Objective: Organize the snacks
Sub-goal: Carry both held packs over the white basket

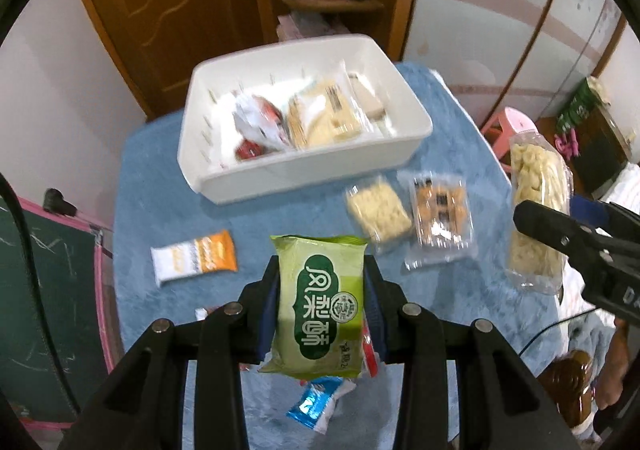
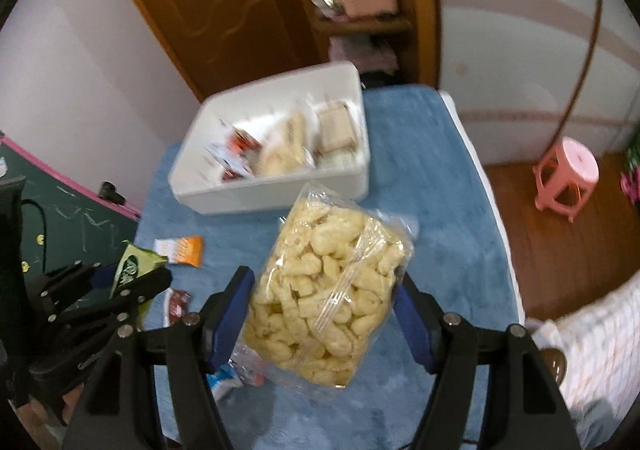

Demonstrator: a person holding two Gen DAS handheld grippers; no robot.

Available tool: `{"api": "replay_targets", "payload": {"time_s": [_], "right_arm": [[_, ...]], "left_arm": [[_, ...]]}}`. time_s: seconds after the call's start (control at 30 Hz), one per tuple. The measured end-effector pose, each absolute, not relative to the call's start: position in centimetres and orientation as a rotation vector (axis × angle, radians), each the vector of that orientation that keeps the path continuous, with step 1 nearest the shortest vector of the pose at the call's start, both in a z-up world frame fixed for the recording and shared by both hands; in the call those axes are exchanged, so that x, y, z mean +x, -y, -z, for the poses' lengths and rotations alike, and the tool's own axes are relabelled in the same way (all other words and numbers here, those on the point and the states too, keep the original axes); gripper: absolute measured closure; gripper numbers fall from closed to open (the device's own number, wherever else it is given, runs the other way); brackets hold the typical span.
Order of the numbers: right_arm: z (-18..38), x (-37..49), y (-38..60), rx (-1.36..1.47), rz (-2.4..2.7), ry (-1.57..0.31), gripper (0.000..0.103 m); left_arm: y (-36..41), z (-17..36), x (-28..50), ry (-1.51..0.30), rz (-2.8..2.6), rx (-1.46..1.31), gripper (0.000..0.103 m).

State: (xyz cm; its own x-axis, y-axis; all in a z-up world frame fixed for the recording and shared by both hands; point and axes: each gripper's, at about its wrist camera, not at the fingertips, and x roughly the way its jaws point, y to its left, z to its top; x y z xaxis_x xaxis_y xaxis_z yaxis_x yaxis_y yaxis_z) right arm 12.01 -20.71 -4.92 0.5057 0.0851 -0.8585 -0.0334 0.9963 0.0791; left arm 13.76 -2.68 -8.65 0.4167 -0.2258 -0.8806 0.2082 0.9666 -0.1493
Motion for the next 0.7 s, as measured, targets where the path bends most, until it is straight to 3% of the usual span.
{"api": "replay_targets", "payload": {"time_s": [0.7], "right_arm": [[-6.9, 21.2, 17.8, 0.025, -0.188, -0.756, 0.033]], "left_arm": [[-0.2, -1.7, 24.5, -0.905, 0.102, -0.061, 0.067]]}}
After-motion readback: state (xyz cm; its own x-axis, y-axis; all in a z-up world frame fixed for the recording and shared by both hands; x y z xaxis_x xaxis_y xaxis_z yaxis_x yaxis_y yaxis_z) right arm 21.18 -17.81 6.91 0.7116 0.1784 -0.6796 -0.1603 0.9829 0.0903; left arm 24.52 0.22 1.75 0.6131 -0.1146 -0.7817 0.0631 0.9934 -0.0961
